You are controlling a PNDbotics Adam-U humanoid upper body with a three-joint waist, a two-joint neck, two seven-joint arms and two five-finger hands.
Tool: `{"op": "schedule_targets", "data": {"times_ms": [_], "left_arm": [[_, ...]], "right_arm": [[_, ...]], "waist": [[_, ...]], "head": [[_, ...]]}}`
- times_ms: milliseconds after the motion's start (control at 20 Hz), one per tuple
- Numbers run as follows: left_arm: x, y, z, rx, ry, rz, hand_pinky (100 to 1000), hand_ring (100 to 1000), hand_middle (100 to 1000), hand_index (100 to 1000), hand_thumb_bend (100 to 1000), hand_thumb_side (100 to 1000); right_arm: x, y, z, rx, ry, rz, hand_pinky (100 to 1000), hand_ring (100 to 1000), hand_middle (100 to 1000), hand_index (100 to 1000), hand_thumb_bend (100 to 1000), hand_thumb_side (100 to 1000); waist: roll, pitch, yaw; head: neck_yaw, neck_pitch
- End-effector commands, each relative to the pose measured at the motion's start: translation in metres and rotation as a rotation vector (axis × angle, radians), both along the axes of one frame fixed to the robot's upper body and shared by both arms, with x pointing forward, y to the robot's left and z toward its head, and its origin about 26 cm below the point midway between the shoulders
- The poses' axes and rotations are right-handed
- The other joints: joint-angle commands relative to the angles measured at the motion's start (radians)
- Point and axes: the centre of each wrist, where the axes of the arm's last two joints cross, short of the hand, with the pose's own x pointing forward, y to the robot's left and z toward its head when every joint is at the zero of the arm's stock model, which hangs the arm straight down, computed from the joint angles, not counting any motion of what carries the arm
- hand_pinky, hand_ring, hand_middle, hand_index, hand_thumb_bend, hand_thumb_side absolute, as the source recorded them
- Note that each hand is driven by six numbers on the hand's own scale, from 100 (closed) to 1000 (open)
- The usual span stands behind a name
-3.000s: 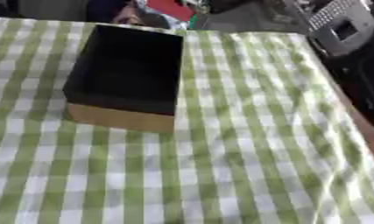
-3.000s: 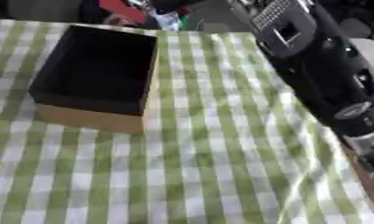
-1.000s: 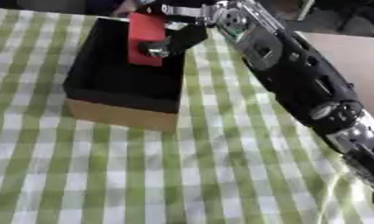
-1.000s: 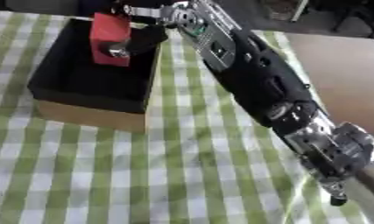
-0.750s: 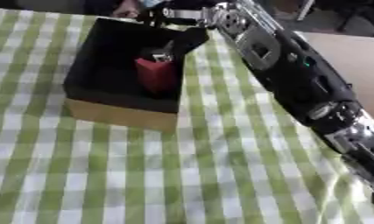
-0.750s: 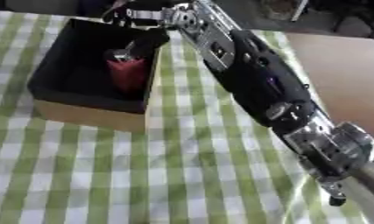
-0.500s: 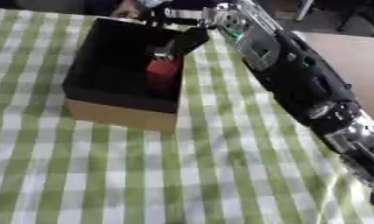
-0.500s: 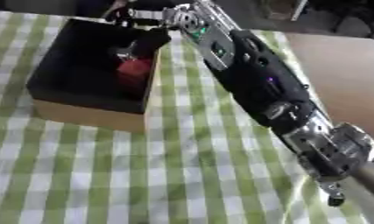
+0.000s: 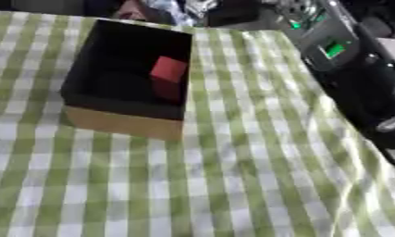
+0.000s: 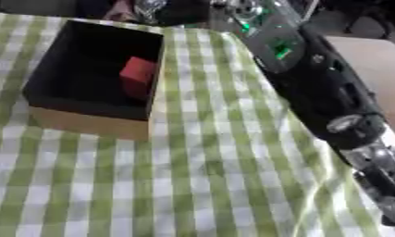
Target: Pick up objects on the table and place them in the box.
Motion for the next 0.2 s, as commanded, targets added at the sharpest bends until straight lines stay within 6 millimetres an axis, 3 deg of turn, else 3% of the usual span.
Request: {"op": "schedule_targets", "data": {"times_ms": [50,200], "left_arm": [[-0.003,0.005,0.006,0.009,-0.027,0.020,815,543,682,727,174,760],[-0.003,0.006,0.005,0.004,-0.026,0.030,814,543,682,727,173,760]], "right_arm": [[-0.044,-0.011,0.023,0.113,-0.131,0.019,769,688,646,857,100,701],[-0.049,-0.032,0.012,0.217,-0.168,0.050,761,665,641,839,100,692]], "waist": [[0.010,-0.019,-0.008],[0.018,-0.020,-0.021]], "head": [[0.014,0.004],[0.024,0.002]]}}
